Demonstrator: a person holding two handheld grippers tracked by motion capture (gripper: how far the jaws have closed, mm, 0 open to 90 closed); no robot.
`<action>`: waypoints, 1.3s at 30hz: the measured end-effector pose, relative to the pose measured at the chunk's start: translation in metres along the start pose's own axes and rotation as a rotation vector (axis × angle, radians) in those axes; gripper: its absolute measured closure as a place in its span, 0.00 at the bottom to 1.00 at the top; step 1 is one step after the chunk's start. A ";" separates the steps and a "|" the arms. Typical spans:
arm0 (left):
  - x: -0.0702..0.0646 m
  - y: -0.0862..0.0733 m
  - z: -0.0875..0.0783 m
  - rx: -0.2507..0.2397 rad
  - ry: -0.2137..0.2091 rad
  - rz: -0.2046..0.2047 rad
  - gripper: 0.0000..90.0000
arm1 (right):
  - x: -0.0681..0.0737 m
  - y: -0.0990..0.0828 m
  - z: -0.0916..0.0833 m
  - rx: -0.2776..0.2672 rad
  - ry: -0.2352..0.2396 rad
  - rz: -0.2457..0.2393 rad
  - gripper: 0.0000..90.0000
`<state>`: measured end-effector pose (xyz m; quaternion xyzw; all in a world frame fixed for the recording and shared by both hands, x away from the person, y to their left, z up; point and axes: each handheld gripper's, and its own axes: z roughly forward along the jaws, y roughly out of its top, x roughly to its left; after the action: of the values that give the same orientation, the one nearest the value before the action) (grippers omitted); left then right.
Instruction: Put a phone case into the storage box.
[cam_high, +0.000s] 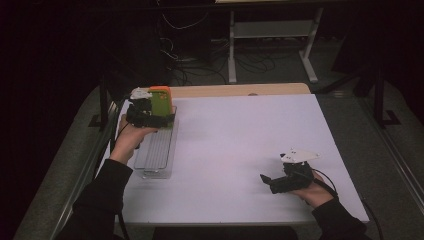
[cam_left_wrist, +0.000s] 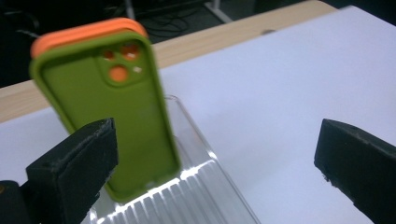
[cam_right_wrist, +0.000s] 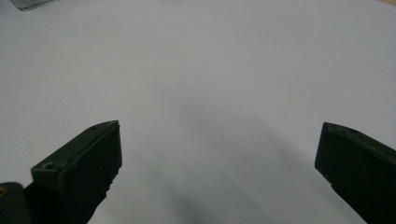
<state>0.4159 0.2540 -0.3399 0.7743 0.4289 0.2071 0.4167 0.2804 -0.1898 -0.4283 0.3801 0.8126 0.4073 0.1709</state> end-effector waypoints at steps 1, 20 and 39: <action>-0.001 -0.002 -0.002 -0.001 -0.011 0.015 0.00 | 0.000 0.000 0.000 0.002 0.001 -0.001 0.00; -0.040 -0.039 -0.032 -0.011 -0.181 0.154 0.00 | -0.006 0.002 -0.006 -0.016 0.023 -0.016 0.00; -0.058 -0.085 -0.043 -0.005 -0.242 0.192 0.00 | -0.010 0.006 -0.016 -0.056 0.056 -0.045 0.00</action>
<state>0.3136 0.2498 -0.3832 0.8300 0.2990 0.1523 0.4456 0.2805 -0.2041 -0.4143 0.3452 0.8137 0.4367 0.1678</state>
